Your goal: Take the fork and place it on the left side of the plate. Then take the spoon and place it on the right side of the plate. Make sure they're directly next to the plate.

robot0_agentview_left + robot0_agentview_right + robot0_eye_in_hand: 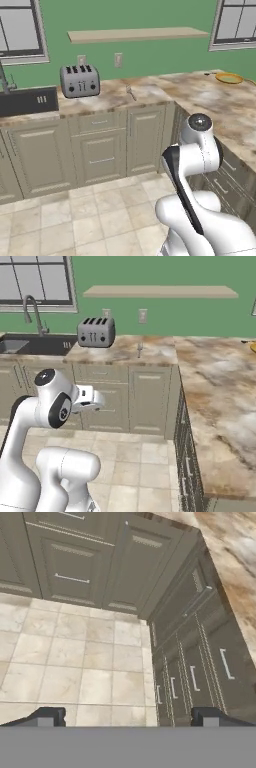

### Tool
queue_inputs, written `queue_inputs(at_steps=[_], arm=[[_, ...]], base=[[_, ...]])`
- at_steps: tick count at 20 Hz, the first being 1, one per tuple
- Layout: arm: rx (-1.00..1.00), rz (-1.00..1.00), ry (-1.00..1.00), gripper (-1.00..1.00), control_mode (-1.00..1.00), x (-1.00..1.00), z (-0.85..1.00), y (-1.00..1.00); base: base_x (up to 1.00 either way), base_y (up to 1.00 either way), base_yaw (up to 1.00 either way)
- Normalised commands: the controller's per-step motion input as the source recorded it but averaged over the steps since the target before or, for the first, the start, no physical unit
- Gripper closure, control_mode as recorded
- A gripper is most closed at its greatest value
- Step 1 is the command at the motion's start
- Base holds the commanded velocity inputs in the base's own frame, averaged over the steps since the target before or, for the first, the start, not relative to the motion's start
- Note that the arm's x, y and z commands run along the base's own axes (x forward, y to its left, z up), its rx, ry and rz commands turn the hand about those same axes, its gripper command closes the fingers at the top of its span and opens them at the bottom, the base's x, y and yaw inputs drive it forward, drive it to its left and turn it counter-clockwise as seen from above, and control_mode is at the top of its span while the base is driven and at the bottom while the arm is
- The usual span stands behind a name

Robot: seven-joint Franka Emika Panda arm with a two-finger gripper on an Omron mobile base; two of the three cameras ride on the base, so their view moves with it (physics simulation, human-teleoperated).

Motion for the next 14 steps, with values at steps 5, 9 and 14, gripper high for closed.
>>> queue_inputs(at_steps=[5,9,14], arm=[[0.0,0.0,0.0,-1.0,1.0,0.0,0.0,0.0],[0.0,0.0,0.0,-1.0,1.0,0.0,0.0,0.0],[0.0,0.0,0.0,-1.0,1.0,0.0,0.0,0.0]], base=[[0.89,0.2,0.0],[0.78,0.0,0.0],[0.77,0.0,0.0]])
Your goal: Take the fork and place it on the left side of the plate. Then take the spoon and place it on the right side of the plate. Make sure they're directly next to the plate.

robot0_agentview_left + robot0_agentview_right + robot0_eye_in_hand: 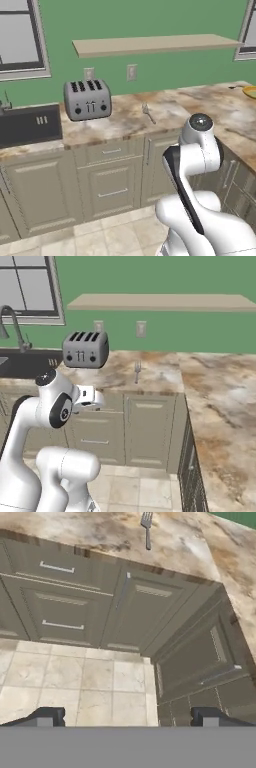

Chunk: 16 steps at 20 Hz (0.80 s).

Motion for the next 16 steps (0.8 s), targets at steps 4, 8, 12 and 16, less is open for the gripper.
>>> queue_inputs(at_steps=[4,8,12,16], arm=[[0.0,0.0,0.0,-1.0,1.0,0.0,0.0,0.0],[0.0,0.0,0.0,-1.0,1.0,0.0,0.0,0.0],[0.0,0.0,0.0,-1.0,1.0,0.0,0.0,0.0],[0.0,0.0,0.0,-1.0,1.0,0.0,0.0,0.0]], base=[[0.75,0.0,0.0],[0.73,-0.04,0.0],[0.68,-0.25,0.04],[0.63,-0.31,0.07]])
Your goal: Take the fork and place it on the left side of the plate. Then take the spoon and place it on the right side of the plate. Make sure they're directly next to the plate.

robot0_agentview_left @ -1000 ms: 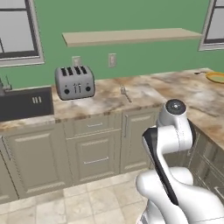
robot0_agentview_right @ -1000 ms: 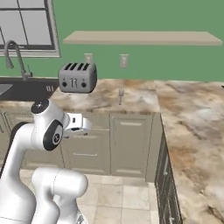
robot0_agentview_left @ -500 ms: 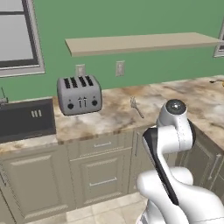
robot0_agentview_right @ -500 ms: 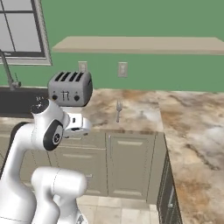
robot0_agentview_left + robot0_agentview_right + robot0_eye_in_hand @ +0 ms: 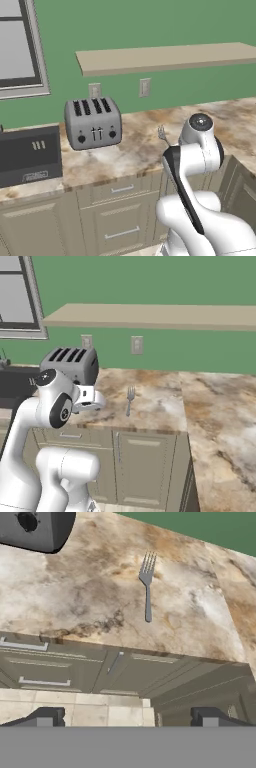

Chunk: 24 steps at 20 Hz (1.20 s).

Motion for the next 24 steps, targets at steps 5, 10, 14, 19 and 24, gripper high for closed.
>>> queue_inputs(at_steps=[5,10,14,19,24], arm=[[0.0,0.0,0.0,-1.0,1.0,0.0,0.0,0.0],[0.0,0.0,0.0,-1.0,1.0,0.0,0.0,0.0],[0.0,0.0,0.0,-1.0,1.0,0.0,0.0,0.0],[0.0,0.01,0.0,-1.0,-1.0,0.06,0.0,-0.06],[0.03,0.0,0.02,-1.0,-1.0,0.23,-0.02,-0.08]], base=[[0.58,-0.36,0.09],[0.53,-0.31,0.09],[0.32,-0.25,0.07],[0.12,-0.09,0.03],[0.0,0.0,0.0]])
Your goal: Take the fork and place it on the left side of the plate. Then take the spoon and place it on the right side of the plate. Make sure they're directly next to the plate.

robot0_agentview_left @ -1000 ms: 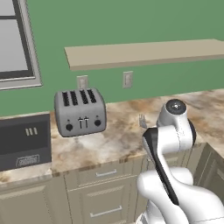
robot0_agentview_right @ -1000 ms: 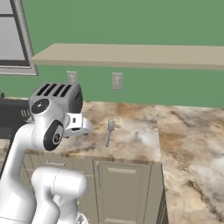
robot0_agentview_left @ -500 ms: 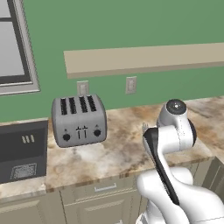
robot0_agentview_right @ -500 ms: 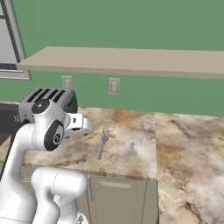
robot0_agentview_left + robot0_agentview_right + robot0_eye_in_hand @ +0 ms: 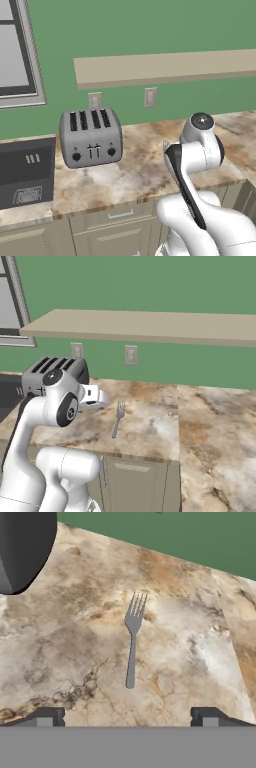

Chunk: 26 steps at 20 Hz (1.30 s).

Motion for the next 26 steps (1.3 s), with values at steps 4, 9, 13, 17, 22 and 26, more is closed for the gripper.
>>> queue_inputs(at_steps=[4,9,13,17,22,26], arm=[[0.08,-0.02,0.02,-1.0,-1.0,0.2,-0.13,-0.09],[0.05,-0.09,0.05,-1.0,-1.0,0.19,-0.16,0.0],[0.07,-0.11,0.05,-1.0,-1.0,0.11,-0.19,0.0],[0.07,-0.16,0.03,-1.0,-1.0,0.1,-0.25,-0.1],[0.05,-0.12,0.0,-1.0,-1.0,0.15,-0.3,-0.19],[0.01,-0.04,0.0,-1.0,-1.0,0.2,-0.34,-0.18]], base=[[0.0,0.0,0.0],[0.0,0.0,0.0],[0.0,0.0,0.0],[0.0,0.0,0.0],[0.0,0.0,0.0],[0.0,0.0,0.0]])
